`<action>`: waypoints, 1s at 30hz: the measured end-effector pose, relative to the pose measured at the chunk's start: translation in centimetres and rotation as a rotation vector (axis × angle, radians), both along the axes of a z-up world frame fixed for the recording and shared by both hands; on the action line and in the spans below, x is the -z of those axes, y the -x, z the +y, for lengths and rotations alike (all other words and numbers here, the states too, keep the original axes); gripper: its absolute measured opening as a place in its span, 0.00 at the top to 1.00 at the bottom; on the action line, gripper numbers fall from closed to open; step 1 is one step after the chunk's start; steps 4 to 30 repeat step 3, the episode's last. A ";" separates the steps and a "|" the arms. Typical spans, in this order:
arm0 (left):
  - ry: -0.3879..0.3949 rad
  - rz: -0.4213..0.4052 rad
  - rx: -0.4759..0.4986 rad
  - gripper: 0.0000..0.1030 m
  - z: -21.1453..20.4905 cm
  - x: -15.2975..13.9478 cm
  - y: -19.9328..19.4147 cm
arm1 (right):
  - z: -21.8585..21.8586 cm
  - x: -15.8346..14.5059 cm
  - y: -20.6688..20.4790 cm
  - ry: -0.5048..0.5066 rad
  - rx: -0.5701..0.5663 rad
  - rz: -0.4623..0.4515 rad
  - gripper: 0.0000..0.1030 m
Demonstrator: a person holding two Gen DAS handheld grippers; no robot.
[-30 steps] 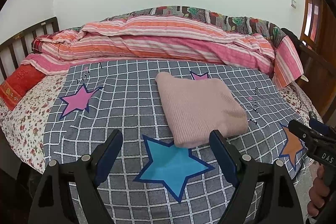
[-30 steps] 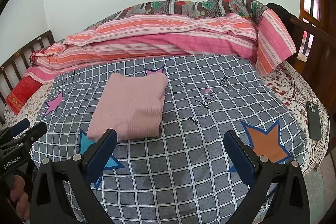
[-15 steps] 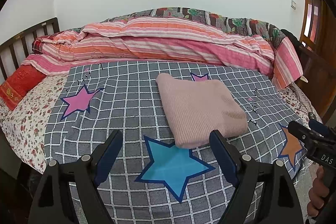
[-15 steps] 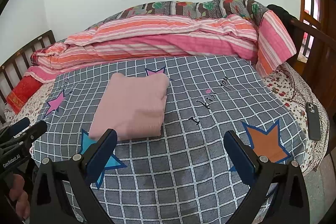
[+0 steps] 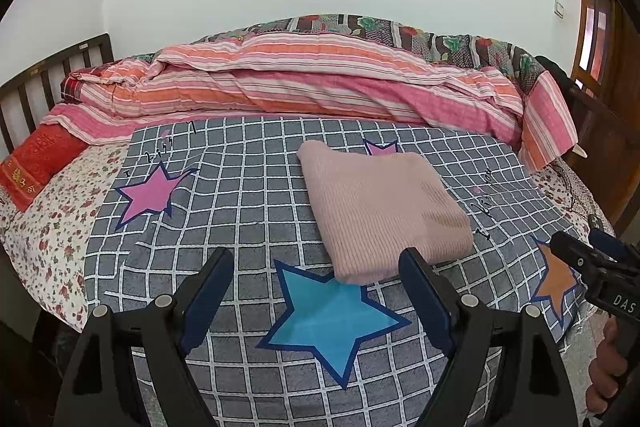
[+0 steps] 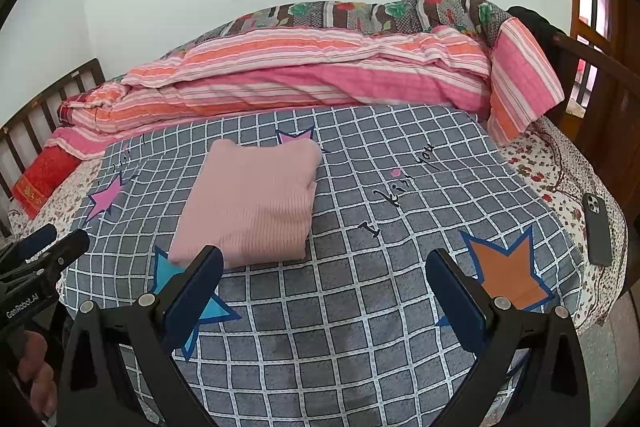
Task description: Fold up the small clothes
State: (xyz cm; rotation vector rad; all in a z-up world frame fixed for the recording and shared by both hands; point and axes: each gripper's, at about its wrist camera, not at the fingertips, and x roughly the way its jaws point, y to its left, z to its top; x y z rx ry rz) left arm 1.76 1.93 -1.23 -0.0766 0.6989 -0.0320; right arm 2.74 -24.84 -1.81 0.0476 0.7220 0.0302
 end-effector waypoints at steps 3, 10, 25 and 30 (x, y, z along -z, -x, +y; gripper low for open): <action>0.002 0.004 0.005 0.19 0.1 0.1 -0.2 | -0.1 0.0 -0.2 -0.004 -0.002 0.002 0.03; 0.002 0.004 0.005 0.19 0.1 0.1 -0.2 | -0.1 0.0 -0.2 -0.004 -0.002 0.002 0.03; 0.002 0.004 0.005 0.19 0.1 0.1 -0.2 | -0.1 0.0 -0.2 -0.004 -0.002 0.002 0.03; 0.002 0.004 0.005 0.19 0.1 0.1 -0.2 | -0.1 0.0 -0.2 -0.004 -0.002 0.002 0.03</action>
